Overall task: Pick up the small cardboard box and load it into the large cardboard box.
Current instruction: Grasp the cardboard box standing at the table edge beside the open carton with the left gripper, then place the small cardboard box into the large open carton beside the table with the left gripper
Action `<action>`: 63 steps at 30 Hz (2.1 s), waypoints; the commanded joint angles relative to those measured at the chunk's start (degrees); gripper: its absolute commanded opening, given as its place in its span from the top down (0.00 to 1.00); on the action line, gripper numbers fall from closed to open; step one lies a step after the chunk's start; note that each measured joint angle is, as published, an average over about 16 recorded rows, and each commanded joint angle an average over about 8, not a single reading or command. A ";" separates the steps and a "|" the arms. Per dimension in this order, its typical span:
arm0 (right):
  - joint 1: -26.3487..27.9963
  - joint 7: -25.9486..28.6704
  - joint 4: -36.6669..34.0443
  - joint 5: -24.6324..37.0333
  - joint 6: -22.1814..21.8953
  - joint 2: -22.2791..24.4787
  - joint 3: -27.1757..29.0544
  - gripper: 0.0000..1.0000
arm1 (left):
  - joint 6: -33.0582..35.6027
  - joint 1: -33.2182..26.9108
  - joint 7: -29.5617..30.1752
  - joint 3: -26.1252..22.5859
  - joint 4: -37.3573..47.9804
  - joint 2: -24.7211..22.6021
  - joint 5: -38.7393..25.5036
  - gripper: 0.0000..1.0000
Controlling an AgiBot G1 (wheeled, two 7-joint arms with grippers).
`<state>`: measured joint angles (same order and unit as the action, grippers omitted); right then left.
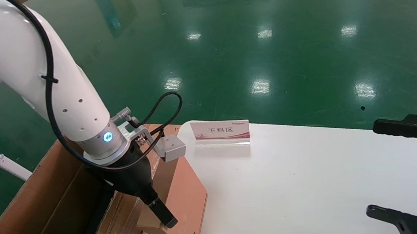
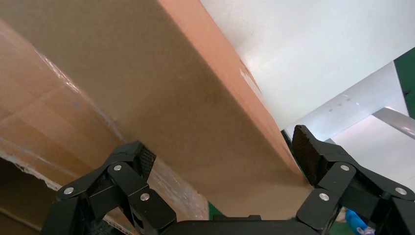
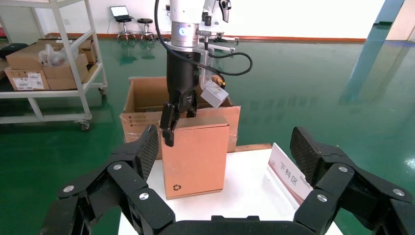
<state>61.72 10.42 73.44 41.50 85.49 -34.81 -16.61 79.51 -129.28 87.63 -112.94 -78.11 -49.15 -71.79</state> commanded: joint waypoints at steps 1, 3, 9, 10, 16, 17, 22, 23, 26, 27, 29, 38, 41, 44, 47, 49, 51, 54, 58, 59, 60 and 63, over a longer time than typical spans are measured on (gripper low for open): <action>0.00 0.00 0.00 0.00 0.00 0.00 -0.01 0.00 | -0.36 0.35 -0.15 -0.15 0.00 -0.04 -0.32 0.00; 0.00 -0.01 -0.01 -0.01 -0.01 0.01 -0.01 0.00 | -0.50 0.49 -0.24 -0.22 0.00 -0.04 -0.43 0.00; -0.01 -0.01 -0.01 -0.01 -0.02 0.01 -0.01 0.55 | -0.58 0.57 -0.29 -0.25 0.01 -0.05 -0.50 0.75; -0.01 -0.01 -0.01 -0.01 -0.02 0.01 -0.01 0.67 | -0.56 0.55 -0.27 -0.23 0.01 -0.05 -0.48 0.88; -0.01 -0.01 -0.01 -0.02 -0.02 0.01 -0.01 1.00 | -0.43 0.42 -0.19 -0.14 0.01 -0.05 -0.37 1.00; -0.01 -0.01 -0.01 -0.02 -0.02 0.01 -0.01 1.00 | -0.41 0.40 -0.18 -0.13 0.01 -0.05 -0.36 1.00; -0.01 -0.01 -0.01 -0.02 -0.02 0.01 -0.01 1.00 | -0.33 0.32 -0.15 -0.10 0.01 -0.05 -0.30 1.00; -0.01 -0.01 -0.01 -0.02 -0.02 0.01 0.00 1.00 | -0.31 0.31 -0.14 -0.10 0.01 -0.05 -0.30 1.00; -0.01 -0.01 -0.01 -0.02 -0.02 0.01 0.00 1.00 | -0.28 0.29 -0.13 -0.09 0.01 -0.05 -0.27 1.00; -0.01 -0.01 -0.01 -0.02 -0.02 0.01 0.00 1.00 | -0.27 0.28 -0.13 -0.08 0.01 -0.05 -0.27 1.00; -0.01 -0.01 -0.01 -0.02 -0.02 0.01 0.00 1.00 | -0.26 0.27 -0.12 -0.07 0.02 -0.05 -0.26 1.00; -0.01 -0.01 -0.01 -0.02 -0.02 0.01 0.00 1.00 | -0.22 0.24 -0.09 -0.04 0.02 -0.05 -0.22 1.00; 0.00 -0.01 -0.01 -0.01 -0.01 0.01 0.00 1.00 | -0.20 0.23 -0.11 -0.03 0.09 -0.07 -0.22 1.00; 0.00 -0.01 -0.01 -0.01 -0.02 0.01 0.00 1.00 | -0.06 0.16 -0.32 0.05 0.56 -0.23 -0.11 1.00; 0.00 -0.01 -0.02 -0.02 -0.01 0.01 0.00 1.00 | 0.32 -0.81 -0.71 0.55 1.03 -0.36 0.21 1.00; 0.01 -0.02 -0.03 -0.02 -0.01 0.01 -0.01 1.00 | 0.86 -2.31 -0.82 1.16 1.18 -0.42 0.43 1.00; 0.01 -0.03 -0.04 -0.02 -0.01 0.01 -0.02 1.00 | 1.72 -4.61 -0.65 1.94 1.08 -0.52 0.56 1.00; 0.02 -0.03 -0.05 -0.03 -0.01 0.01 -0.03 1.00 | 3.63 -9.15 0.28 3.22 0.80 -0.83 0.60 1.00; 0.03 -0.04 -0.06 -0.04 -0.01 0.01 -0.05 1.00 | 7.17 -16.21 2.07 4.50 0.66 -1.98 0.38 1.00; 0.03 -0.04 -0.06 -0.04 -0.01 0.01 -0.05 1.00 | 8.08 -18.09 2.50 4.59 0.66 -2.39 0.34 1.00; 0.03 -0.05 -0.06 -0.04 -0.01 0.02 -0.05 1.00 | 8.88 -19.91 2.86 4.50 0.68 -2.82 0.36 1.00; 0.03 -0.05 -0.06 -0.05 -0.01 0.02 -0.07 1.00 | 10.87 -25.77 3.51 2.72 0.78 -4.40 0.79 1.00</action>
<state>61.76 10.37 73.38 41.45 85.48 -34.79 -16.67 89.74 -155.21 90.72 -111.97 -77.41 -53.61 -70.20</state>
